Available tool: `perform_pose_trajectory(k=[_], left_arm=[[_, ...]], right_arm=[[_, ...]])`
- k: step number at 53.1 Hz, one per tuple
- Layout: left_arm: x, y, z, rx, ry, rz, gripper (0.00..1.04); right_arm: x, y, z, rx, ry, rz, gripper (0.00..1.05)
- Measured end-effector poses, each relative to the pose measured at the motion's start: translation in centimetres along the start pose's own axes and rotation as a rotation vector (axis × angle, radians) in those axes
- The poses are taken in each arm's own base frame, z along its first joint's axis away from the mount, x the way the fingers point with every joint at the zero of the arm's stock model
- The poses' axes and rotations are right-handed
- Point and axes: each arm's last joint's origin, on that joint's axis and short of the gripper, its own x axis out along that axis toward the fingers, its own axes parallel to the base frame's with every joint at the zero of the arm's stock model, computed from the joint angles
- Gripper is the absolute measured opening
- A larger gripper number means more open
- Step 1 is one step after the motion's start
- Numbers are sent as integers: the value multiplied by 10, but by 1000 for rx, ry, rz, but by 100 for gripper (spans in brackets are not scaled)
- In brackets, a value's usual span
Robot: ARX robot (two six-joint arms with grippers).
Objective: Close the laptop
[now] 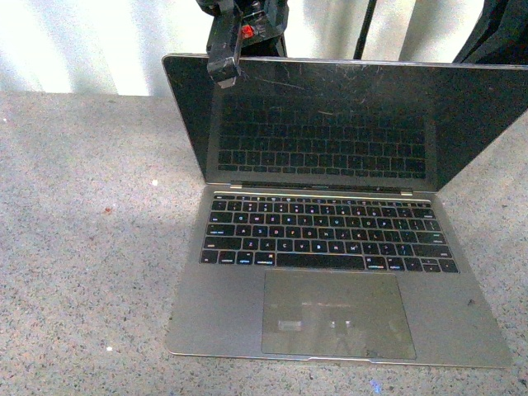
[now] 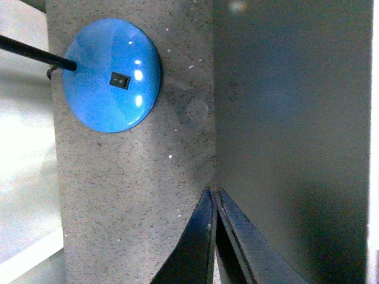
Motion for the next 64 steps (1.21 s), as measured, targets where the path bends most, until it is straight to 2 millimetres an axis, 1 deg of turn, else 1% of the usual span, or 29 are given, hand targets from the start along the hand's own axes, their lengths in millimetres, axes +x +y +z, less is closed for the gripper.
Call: perform_pose_trajectory(k=[15,42,51,64], left_arm=[[3,-11,4,93,15,43,4],[13,-40,10,216,16,23,4],[19,-52,11,250,25,13,4],[26,-71,12,282,22,-15,4]], right_arm=[[11,12,-3,2,18,44,3],[26,23,-4,0,33,88,3],[33,31,-7,-8,54,111,3],[42,37,-8,-13,50,122,3]])
